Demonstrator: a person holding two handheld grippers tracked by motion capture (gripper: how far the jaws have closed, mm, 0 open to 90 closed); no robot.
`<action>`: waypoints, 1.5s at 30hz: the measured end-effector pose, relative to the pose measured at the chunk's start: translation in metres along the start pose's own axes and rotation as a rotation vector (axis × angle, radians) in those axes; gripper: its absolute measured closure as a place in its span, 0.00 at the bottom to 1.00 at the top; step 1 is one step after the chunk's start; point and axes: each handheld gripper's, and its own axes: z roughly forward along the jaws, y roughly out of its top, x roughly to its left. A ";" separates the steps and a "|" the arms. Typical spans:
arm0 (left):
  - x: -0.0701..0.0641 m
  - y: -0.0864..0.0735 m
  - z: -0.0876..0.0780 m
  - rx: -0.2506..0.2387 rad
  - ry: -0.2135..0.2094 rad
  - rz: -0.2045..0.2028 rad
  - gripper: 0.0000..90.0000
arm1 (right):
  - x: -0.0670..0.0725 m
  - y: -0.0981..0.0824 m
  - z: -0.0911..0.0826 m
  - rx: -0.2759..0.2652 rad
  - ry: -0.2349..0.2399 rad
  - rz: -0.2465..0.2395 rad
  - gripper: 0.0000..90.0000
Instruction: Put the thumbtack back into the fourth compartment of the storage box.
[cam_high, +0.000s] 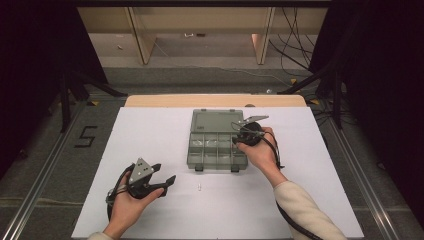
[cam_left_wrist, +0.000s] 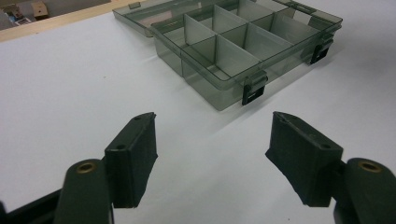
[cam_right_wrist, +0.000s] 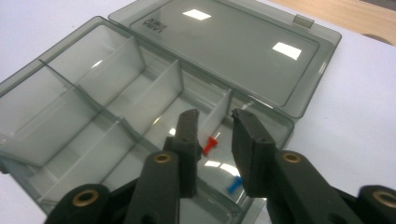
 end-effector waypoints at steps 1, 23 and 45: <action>0.000 0.000 0.000 0.000 0.000 0.000 0.35 | 0.000 0.000 0.000 0.000 0.000 0.000 0.78; 0.001 0.000 -0.003 -0.005 0.010 -0.002 0.35 | 0.049 0.000 -0.011 0.027 0.128 -0.033 0.47; 0.000 0.000 -0.003 -0.006 0.010 -0.001 0.35 | 0.112 -0.016 0.002 0.145 0.254 -0.103 0.52</action>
